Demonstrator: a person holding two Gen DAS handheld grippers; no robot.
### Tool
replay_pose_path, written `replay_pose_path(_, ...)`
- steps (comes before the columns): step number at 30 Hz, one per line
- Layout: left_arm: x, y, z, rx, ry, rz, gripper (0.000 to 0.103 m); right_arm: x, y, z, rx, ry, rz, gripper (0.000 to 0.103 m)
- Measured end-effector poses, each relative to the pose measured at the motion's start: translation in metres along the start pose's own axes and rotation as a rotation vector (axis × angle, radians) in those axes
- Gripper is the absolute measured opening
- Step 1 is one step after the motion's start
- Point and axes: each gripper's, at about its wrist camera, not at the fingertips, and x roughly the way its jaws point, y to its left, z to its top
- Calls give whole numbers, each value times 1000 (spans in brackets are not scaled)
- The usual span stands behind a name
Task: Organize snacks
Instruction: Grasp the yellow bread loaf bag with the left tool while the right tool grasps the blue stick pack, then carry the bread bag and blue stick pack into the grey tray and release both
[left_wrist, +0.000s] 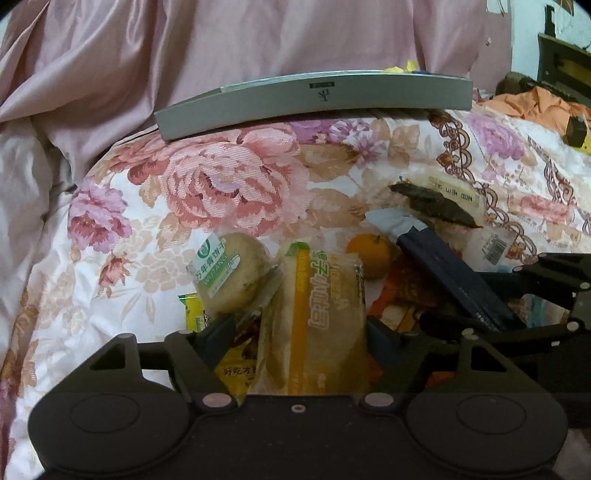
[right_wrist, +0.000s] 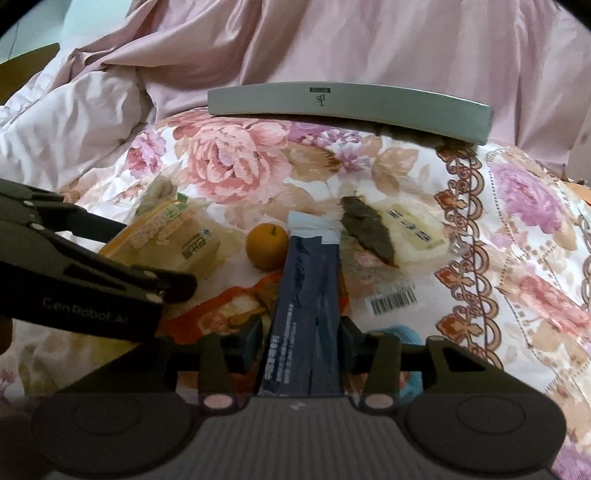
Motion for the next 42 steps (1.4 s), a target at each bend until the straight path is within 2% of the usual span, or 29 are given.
replay_pose_path(4, 1, 1, -1, 23, -11, -16, 72, 5, -12, 1, 57, 3, 48, 58)
replay_pose_path(6, 3, -1, -1, 36, -1, -11, 72, 6, -15, 1, 86, 4, 67, 55)
replay_pose_path(7, 7, -3, -2, 50, 19, -10, 71, 6, -15, 1, 90, 4, 69, 51)
replay_pose_path(9, 13, -5, -5, 77, 56, -17, 61, 5, -15, 1, 84, -1, 60, 48)
replay_pose_path(10, 13, -5, -7, 80, 49, -19, 60, 4, -14, 1, 79, -1, 57, 47)
replay_pose_path(14, 9, -4, -9, 38, 35, -24, 57, 0, -10, 1, 57, -10, 35, 41)
replay_pose_path(21, -2, -8, -17, 12, 7, -22, 52, -10, 11, -1, -86, -34, -47, 33)
replay_pose_path(27, -14, -7, -25, -49, -13, -30, 49, -19, 25, -6, -204, -60, -104, 30)
replay_pose_path(32, -25, -3, -31, -108, -24, -50, 49, -30, 32, -7, -246, -66, -105, 30)
replay_pose_path(36, -33, 0, -34, -141, -40, -49, 49, -38, 27, -7, -183, -55, -66, 30)
replay_pose_path(42, -48, 2, -36, -188, -86, -56, 49, -49, 31, -6, -227, -131, -83, 30)
